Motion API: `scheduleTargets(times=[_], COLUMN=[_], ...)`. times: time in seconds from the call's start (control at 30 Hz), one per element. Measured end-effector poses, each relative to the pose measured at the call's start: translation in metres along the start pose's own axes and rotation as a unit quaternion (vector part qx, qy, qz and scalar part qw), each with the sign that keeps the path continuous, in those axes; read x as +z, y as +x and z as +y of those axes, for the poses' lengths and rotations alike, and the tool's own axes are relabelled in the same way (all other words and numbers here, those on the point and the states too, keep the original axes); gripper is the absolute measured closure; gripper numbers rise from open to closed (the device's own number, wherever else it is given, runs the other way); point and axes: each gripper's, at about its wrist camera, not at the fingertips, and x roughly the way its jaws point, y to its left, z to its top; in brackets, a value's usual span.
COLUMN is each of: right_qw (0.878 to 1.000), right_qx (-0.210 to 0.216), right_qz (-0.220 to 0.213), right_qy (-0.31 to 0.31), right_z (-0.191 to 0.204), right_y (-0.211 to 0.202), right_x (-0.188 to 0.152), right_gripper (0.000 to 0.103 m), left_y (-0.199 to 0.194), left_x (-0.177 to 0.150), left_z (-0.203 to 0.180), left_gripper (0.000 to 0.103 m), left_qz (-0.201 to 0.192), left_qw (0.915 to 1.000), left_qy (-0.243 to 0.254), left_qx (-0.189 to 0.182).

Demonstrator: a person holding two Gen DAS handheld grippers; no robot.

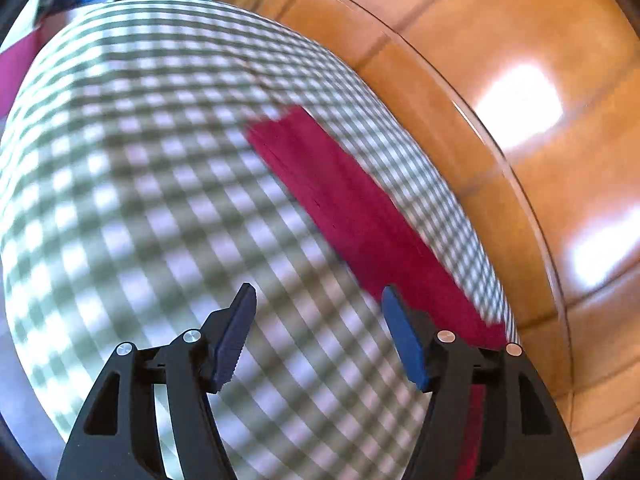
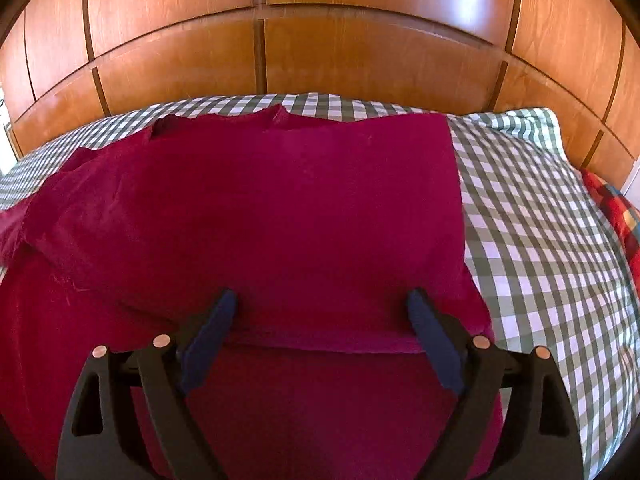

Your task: Fold small clothes

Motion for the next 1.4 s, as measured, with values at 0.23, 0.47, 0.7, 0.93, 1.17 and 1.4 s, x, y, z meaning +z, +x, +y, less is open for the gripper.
scheduleTargets(times=[0.23, 0.47, 0.7, 0.93, 1.17, 1.4], right_qw=[1.000, 1.000, 1.000, 1.000, 1.000, 1.000], right_qx=[-0.002, -0.008, -0.009, -0.008, -0.005, 0.002], right_qz=[0.000, 0.000, -0.001, -0.003, -0.004, -0.006], right_qy=[-0.002, -0.008, -0.010, -0.009, -0.006, 0.002], right_z=[0.001, 0.003, 0.003, 0.002, 0.002, 0.000], right_y=[0.002, 0.002, 0.002, 0.002, 0.002, 0.002], right_x=[-0.001, 0.002, 0.002, 0.002, 0.002, 0.001], right_gripper=[0.013, 0.013, 0.012, 0.012, 0.012, 0.012], left_y=[0.014, 0.045, 0.069, 0.018, -0.015, 0.035], left_x=[0.053, 0.076, 0.081, 0.051, -0.071, -0.218], left_z=[0.042, 0.032, 0.001, -0.094, -0.218, -0.272], left_gripper=[0.039, 0.042, 0.096, 0.096, 0.096, 0.096], left_qz=[-0.005, 0.006, 0.003, -0.020, 0.029, 0.136], left_qw=[0.9943, 0.9936, 0.9978, 0.9928, 0.9468, 0.9069], left_qy=[-0.106, -0.113, -0.046, 0.066, 0.223, 0.333], left_qx=[-0.011, 0.000, 0.047, -0.098, -0.230, -0.220])
